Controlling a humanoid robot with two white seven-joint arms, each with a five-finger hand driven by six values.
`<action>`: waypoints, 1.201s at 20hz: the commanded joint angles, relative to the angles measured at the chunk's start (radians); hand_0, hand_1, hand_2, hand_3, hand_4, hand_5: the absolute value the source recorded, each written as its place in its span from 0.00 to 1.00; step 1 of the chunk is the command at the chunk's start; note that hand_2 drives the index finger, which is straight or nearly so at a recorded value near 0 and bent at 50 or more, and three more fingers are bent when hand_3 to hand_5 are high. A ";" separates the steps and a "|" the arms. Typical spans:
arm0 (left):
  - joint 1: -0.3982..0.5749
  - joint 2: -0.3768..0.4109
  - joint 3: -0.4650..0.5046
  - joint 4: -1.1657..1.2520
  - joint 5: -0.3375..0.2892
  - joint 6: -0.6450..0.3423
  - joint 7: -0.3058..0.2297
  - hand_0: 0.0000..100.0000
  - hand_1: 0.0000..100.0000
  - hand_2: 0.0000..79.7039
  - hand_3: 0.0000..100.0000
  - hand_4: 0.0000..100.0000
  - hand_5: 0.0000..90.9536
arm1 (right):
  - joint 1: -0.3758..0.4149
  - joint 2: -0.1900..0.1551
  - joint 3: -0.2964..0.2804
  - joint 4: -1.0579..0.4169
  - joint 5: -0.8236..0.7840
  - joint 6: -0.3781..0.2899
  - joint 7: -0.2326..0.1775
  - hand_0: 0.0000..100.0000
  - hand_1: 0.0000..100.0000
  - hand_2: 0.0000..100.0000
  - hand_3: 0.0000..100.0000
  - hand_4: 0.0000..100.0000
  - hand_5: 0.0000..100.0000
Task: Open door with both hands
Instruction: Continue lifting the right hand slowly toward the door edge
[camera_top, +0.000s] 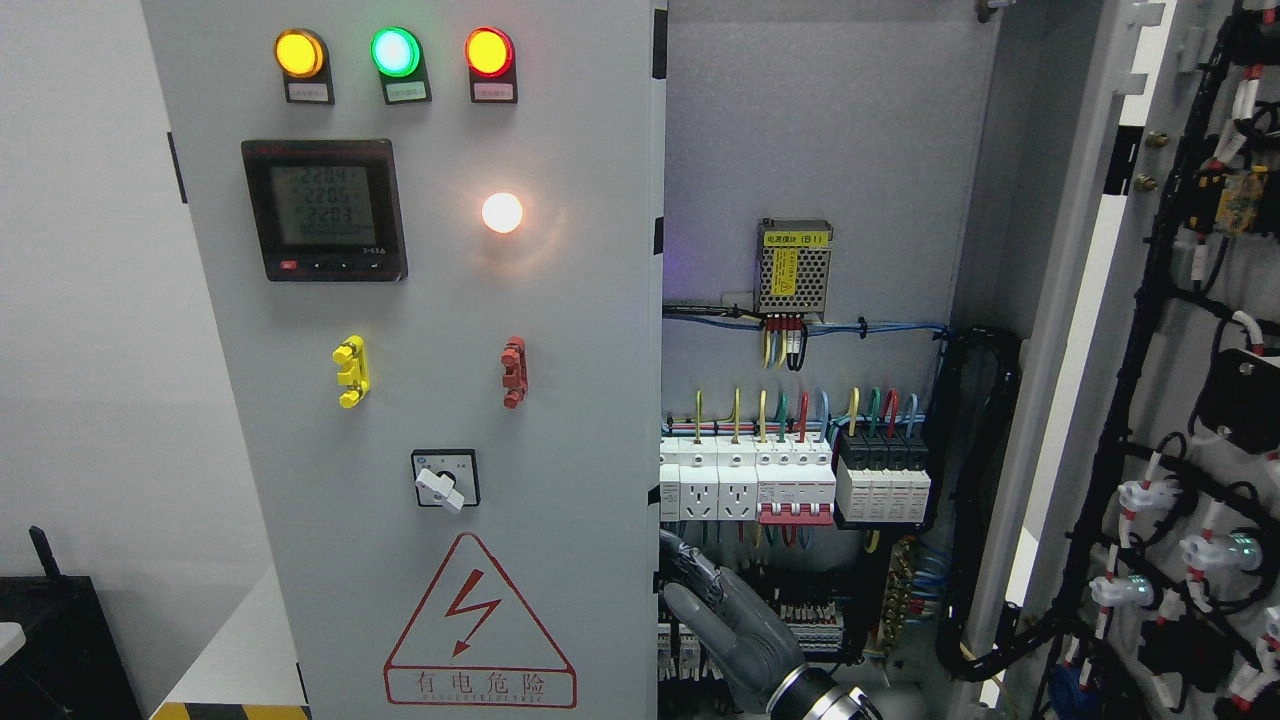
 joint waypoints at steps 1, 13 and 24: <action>0.000 -0.034 0.001 0.000 0.000 0.001 0.001 0.12 0.39 0.00 0.00 0.00 0.00 | -0.010 0.000 0.000 0.021 -0.001 0.000 0.001 0.12 0.39 0.00 0.00 0.00 0.00; 0.000 -0.034 0.001 0.000 0.000 0.001 0.001 0.12 0.39 0.00 0.00 0.00 0.00 | -0.013 0.004 0.003 0.021 -0.029 0.006 0.022 0.12 0.39 0.00 0.00 0.00 0.00; 0.000 -0.034 -0.001 0.000 0.000 0.001 0.001 0.12 0.39 0.00 0.00 0.00 0.00 | -0.024 0.007 0.003 0.021 -0.030 0.008 0.042 0.12 0.39 0.00 0.00 0.00 0.00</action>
